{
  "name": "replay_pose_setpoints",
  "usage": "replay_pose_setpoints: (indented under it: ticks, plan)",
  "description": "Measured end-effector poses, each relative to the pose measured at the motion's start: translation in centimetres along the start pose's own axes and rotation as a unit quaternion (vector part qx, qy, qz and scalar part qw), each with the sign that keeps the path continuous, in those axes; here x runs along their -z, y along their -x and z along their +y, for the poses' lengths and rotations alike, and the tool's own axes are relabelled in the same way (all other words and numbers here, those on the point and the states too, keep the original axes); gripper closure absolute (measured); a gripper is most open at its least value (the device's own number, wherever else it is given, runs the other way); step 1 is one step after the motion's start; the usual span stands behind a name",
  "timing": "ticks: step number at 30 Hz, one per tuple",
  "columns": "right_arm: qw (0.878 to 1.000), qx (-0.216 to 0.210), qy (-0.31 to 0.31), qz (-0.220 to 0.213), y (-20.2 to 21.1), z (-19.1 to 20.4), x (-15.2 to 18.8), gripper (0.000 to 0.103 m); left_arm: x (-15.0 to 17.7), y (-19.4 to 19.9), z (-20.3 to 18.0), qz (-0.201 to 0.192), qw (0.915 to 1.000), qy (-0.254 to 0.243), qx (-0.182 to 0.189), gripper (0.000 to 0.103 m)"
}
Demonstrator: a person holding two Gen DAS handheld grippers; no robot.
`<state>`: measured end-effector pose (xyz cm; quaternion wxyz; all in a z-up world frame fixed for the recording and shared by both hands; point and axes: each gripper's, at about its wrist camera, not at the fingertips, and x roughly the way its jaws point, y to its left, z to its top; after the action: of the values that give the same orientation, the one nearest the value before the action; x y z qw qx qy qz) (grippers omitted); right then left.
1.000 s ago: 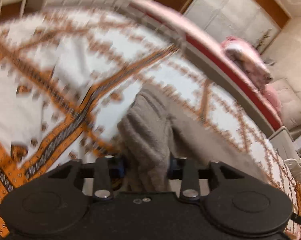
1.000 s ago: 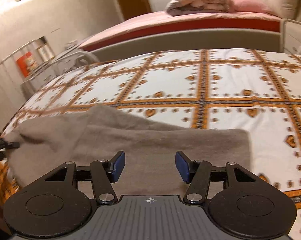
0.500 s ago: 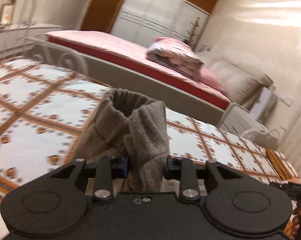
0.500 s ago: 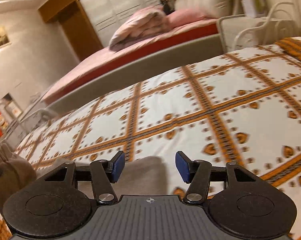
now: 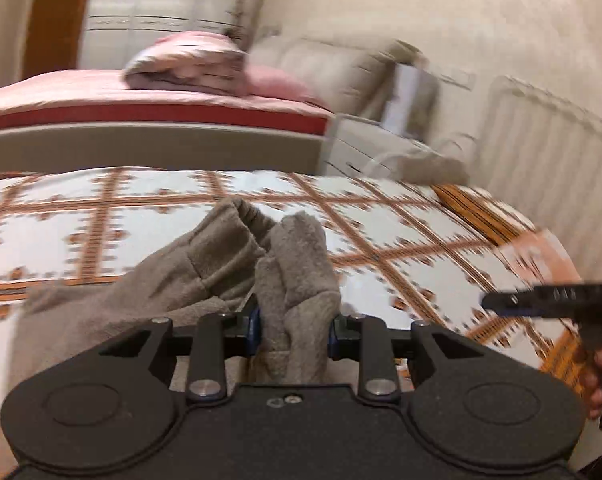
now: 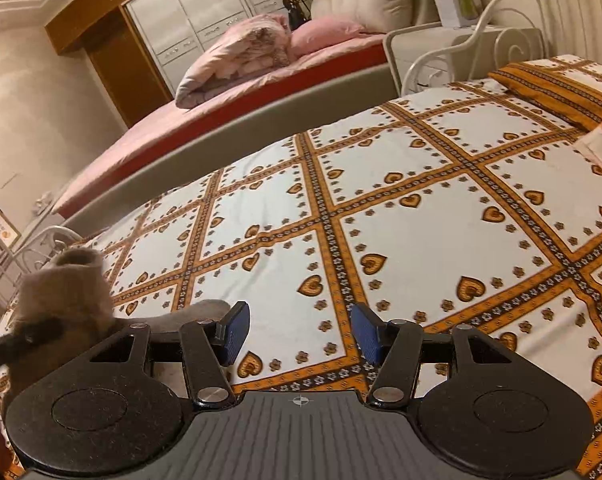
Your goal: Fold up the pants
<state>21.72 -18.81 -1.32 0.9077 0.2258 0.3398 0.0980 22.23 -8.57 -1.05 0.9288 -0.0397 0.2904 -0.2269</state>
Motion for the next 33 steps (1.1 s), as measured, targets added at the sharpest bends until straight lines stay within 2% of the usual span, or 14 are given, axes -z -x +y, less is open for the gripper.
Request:
replay_pose_setpoints:
  ticks: [2,5,6,7,9,11,13,14,18,20,24,26,30,33]
  plan:
    - [1.000,0.004,-0.001,0.001,0.2,-0.4,0.1,0.046,0.7,-1.0,-1.7,0.010,0.9997,-0.020,0.013,0.082]
    - [1.000,0.010,-0.004,0.005,0.3,-0.9,0.2,0.042,1.6,-3.1,-3.4,0.051,0.9979,-0.038,0.011,0.068]
    - [1.000,0.013,-0.005,0.004,0.3,-1.0,0.2,0.041,1.7,-3.2,-3.5,0.050,0.9980,-0.038,0.010,0.050]
    - [1.000,0.014,-0.007,0.004,0.4,-1.1,0.2,0.041,1.7,-2.8,-3.3,0.041,0.9985,-0.029,0.020,0.026]
    - [1.000,0.012,-0.010,0.003,0.5,-1.1,0.3,0.040,1.1,-1.5,-2.4,0.006,0.9991,-0.004,0.041,0.016]
    - [1.000,0.011,-0.008,0.003,0.4,-0.9,0.3,0.039,0.6,-0.7,-1.3,-0.002,0.9990,0.014,0.042,0.016]
    - [1.000,0.001,-0.009,0.005,0.2,-0.4,0.3,0.039,0.3,0.0,0.4,-0.001,0.9991,0.034,0.027,0.018]
    - [1.000,-0.016,-0.011,0.006,0.1,0.0,0.4,0.039,-0.3,-0.3,0.8,0.004,0.9990,0.043,0.014,0.018]
    - [0.990,-0.131,-0.007,0.041,-0.9,2.3,1.1,0.039,-0.6,0.9,4.1,0.018,0.9971,0.072,-0.019,0.018]
    - [0.985,-0.161,0.009,0.066,-1.8,4.1,1.8,0.039,-0.5,1.6,5.7,0.028,0.9957,0.075,-0.046,0.018]
    - [0.979,-0.180,0.035,0.089,-3.0,6.8,2.8,0.039,-0.3,3.0,8.9,0.046,0.9914,0.086,-0.087,0.018]
    - [0.979,-0.176,0.039,0.099,-3.6,7.5,3.2,0.039,-0.1,3.9,10.2,0.050,0.9895,0.090,-0.102,0.018]
    - [0.980,-0.160,0.026,0.119,-5.1,7.7,3.6,0.039,0.3,5.3,11.8,0.054,0.9875,0.088,-0.118,0.019]
    - [0.974,-0.182,-0.006,0.133,-5.8,7.6,3.6,0.040,0.6,6.4,12.7,0.055,0.9869,0.085,-0.126,0.019]
